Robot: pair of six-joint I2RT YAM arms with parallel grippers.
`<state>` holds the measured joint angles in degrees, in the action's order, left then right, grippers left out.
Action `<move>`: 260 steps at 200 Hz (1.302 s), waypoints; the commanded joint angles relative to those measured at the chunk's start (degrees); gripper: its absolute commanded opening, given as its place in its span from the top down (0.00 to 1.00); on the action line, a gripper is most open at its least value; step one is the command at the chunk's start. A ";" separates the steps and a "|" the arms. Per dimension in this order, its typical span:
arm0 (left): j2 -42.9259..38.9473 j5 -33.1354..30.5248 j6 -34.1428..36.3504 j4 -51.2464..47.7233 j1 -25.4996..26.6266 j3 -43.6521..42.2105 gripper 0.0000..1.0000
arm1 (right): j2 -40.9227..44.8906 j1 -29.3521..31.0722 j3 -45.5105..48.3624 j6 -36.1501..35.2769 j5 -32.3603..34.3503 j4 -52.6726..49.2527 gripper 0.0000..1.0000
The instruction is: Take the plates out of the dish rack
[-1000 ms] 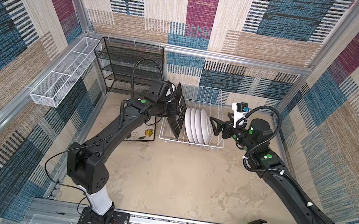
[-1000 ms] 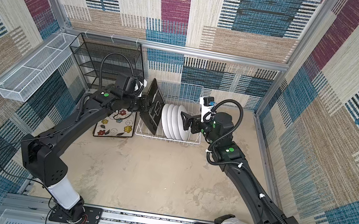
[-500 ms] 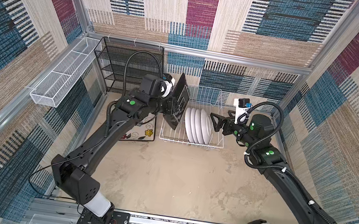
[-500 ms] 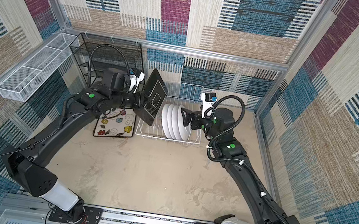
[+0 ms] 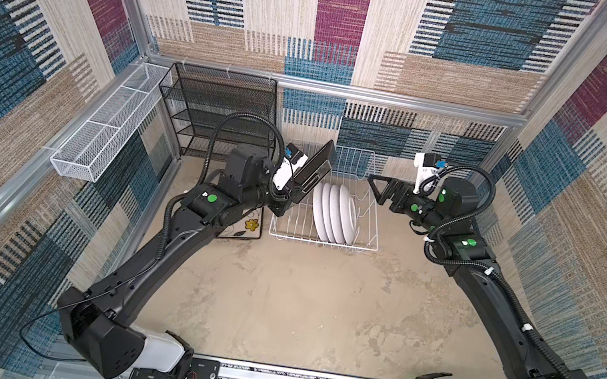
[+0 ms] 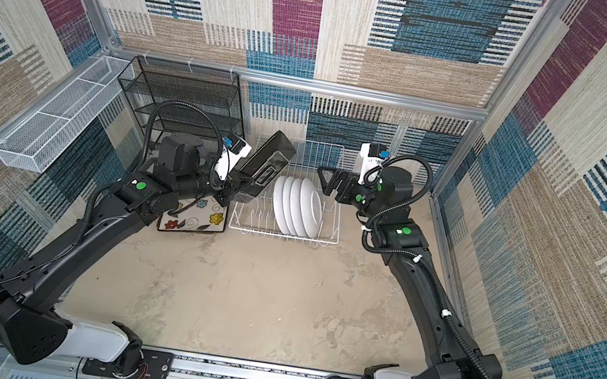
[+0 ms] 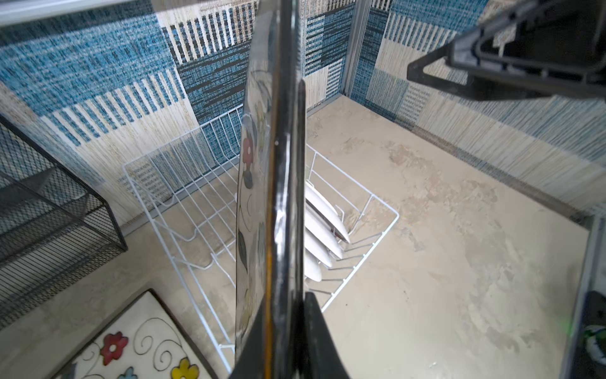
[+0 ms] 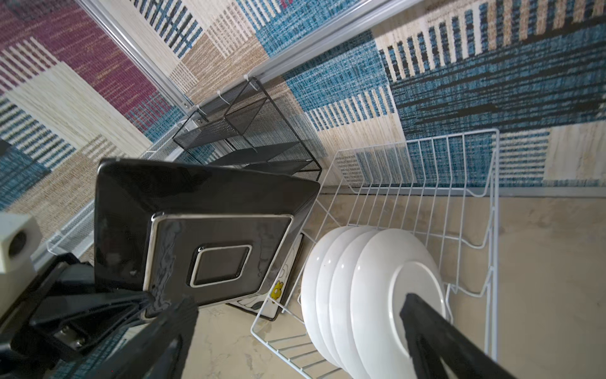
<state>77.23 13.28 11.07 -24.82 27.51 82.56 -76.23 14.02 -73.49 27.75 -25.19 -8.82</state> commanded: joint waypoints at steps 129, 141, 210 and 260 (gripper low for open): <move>-2.03 -15.93 49.09 39.57 9.86 -18.59 1.00 | -11.61 -4.19 -6.14 17.69 -20.81 0.87 0.00; -1.60 -16.90 52.28 44.13 10.50 -20.76 1.00 | -12.37 -4.19 -6.21 17.59 -21.41 0.01 0.03; 0.00 -16.01 55.45 52.85 12.02 -24.51 1.00 | -15.32 -4.00 -6.85 15.52 -22.53 -5.05 0.20; 1.12 -15.12 56.53 53.94 12.61 -24.66 1.00 | -16.84 -3.35 -7.01 14.68 -24.26 -6.21 0.31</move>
<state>78.43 -2.44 65.14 14.52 39.90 57.49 -92.49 10.26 -79.88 43.24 -47.40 -14.66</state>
